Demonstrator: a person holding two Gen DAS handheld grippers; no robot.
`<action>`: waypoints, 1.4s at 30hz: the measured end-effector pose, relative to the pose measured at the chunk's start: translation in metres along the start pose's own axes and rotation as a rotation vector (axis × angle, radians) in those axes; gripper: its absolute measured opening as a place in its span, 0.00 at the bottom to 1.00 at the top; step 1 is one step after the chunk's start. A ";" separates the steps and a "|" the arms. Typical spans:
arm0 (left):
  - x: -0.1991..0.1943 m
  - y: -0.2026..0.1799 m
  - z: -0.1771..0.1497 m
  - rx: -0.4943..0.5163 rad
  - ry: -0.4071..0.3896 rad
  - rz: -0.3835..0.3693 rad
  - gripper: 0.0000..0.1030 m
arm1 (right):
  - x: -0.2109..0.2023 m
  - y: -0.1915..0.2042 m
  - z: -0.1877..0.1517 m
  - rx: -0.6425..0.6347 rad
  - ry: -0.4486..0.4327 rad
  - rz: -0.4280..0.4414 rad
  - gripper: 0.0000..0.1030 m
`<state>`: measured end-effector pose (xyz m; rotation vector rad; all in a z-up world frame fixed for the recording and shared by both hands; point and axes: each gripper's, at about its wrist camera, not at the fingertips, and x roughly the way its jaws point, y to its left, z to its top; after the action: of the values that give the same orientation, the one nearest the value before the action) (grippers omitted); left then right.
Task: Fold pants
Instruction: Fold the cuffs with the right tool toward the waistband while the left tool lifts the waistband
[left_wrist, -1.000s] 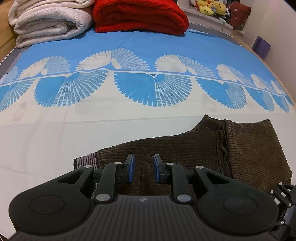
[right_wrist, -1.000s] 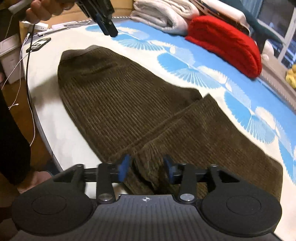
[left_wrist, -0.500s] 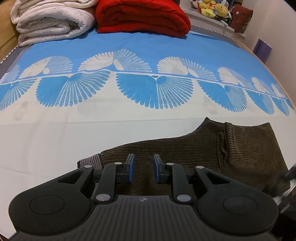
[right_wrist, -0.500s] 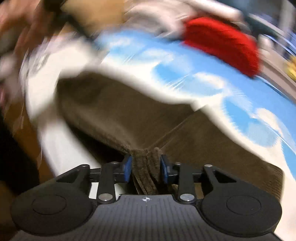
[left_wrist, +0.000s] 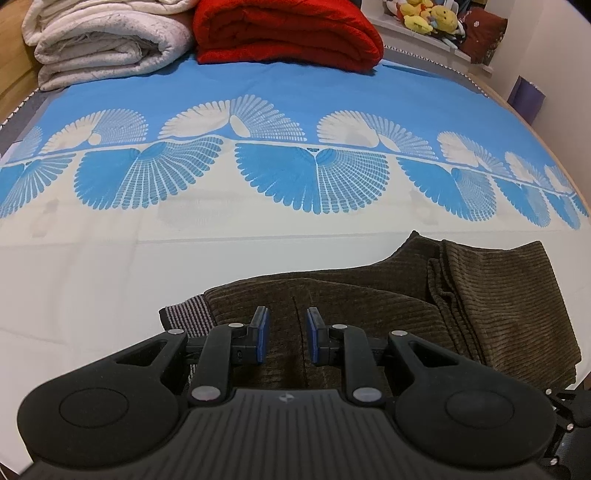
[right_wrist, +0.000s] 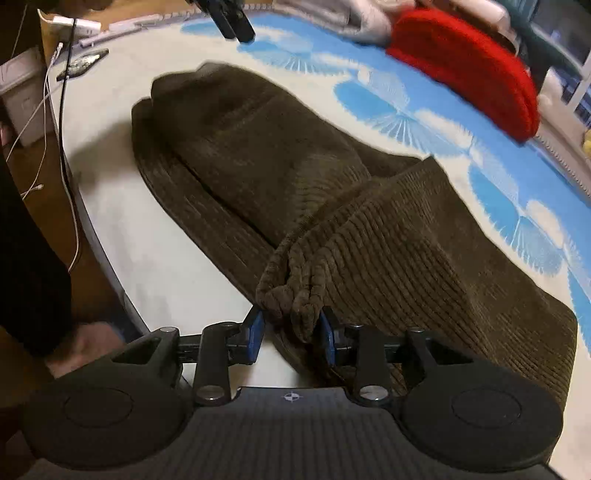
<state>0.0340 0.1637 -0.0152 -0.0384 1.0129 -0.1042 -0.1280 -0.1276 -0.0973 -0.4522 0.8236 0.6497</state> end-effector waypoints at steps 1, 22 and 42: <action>0.000 0.000 0.000 0.001 0.001 0.001 0.23 | -0.003 -0.002 0.002 0.021 -0.010 0.001 0.33; 0.062 -0.051 -0.081 0.506 0.272 -0.136 0.44 | -0.053 -0.092 -0.004 0.417 -0.299 -0.131 0.27; -0.008 0.027 -0.100 0.471 0.172 -0.094 0.09 | 0.008 -0.010 -0.002 0.072 -0.030 0.050 0.33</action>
<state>-0.0532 0.1932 -0.0633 0.3580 1.1365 -0.4347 -0.1177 -0.1331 -0.1038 -0.3565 0.8290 0.6692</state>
